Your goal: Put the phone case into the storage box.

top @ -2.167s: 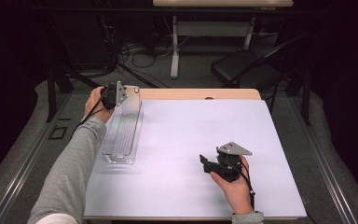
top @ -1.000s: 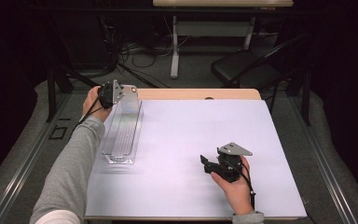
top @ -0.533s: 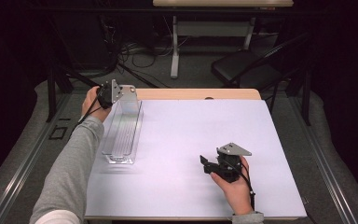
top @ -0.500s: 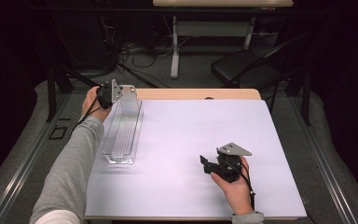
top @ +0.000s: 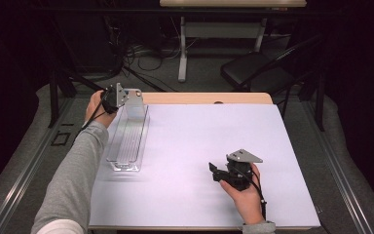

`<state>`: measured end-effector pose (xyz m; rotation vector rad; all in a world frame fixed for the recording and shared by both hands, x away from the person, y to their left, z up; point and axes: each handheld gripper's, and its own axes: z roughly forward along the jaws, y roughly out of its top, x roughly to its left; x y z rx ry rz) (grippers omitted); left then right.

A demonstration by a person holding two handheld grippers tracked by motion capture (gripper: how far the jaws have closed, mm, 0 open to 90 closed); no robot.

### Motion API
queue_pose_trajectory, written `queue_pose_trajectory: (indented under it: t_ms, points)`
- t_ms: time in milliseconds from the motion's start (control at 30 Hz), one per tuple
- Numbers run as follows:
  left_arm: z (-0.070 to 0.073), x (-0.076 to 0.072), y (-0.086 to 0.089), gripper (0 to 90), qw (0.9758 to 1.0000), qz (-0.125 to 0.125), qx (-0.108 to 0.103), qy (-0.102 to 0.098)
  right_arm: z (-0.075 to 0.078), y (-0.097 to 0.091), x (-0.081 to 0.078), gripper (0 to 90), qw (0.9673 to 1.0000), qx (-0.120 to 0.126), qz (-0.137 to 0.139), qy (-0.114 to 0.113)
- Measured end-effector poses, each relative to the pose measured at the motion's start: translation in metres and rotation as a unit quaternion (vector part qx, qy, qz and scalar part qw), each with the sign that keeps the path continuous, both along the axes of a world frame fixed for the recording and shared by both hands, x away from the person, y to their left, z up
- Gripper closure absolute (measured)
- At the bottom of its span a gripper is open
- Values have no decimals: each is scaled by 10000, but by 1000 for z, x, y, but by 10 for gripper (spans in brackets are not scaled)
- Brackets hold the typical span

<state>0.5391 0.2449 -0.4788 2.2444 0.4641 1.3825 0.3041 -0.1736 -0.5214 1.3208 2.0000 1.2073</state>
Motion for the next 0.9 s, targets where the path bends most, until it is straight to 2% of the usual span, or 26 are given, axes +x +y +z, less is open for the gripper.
queue_pose_trajectory:
  t_ms: [133, 300, 400, 800, 900]
  points:
    - [0, -1, 0, 648, 10000, 24, -27, 14, 0, 0, 0, 274, 10000, -16, 14, 4]
    - [1, -1, 1, 558, 9999, 60, -99, 64, 0, 1, 0, 274, 10000, -22, 21, 1]
    - [1, -1, 1, 513, 9999, 98, -66, 78, 0, 1, 0, 274, 10000, -14, 15, -2]
    - [5, -5, 2, 465, 9995, 209, -122, 187, 0, 1, 0, 274, 10000, -17, 16, -23]
    - [7, -8, 2, 464, 9996, 248, -62, 139, 0, 0, -1, 274, 10000, -22, 18, -20]
